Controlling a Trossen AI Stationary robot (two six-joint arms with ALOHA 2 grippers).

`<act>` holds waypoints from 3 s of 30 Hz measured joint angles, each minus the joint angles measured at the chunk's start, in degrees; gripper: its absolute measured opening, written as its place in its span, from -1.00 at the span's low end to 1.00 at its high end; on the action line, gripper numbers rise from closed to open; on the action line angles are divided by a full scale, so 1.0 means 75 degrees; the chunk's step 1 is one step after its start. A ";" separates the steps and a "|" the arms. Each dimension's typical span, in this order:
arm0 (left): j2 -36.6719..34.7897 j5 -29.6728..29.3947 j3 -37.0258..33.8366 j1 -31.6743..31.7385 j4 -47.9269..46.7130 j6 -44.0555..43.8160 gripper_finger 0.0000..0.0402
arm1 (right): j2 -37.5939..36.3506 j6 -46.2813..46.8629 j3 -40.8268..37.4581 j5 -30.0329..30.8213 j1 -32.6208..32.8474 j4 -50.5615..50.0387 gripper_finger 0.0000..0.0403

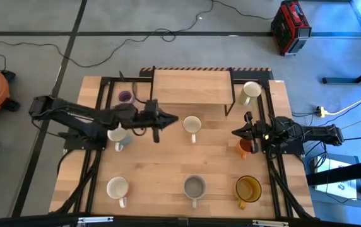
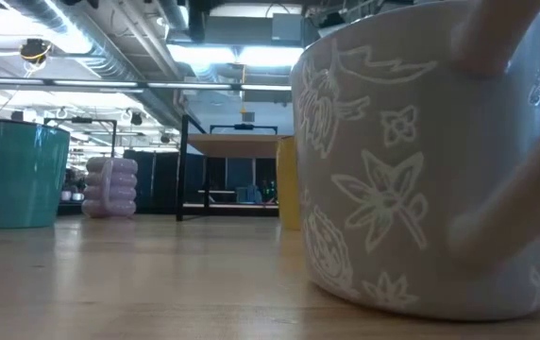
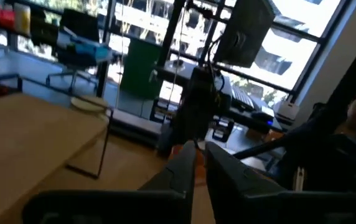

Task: Place coffee mugs
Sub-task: Put the light yellow mug on the shelf

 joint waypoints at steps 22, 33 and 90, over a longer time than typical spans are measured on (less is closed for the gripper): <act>0.3363 -0.0906 0.0228 -0.1110 -0.0081 -0.1328 -0.15 | 0.0002 0.0243 0.0000 -0.0003 0.0000 -0.0004 -1.00; 0.4690 -0.1386 0.0812 -0.1076 0.0237 -0.1148 -0.15 | 0.0001 0.0227 0.0000 0.0059 0.0000 -0.0038 -1.00; 0.5113 -0.0173 0.1881 -0.0858 0.0284 0.0644 -0.89 | 0.0002 0.0233 0.0000 -0.0003 0.0000 -0.0039 -1.00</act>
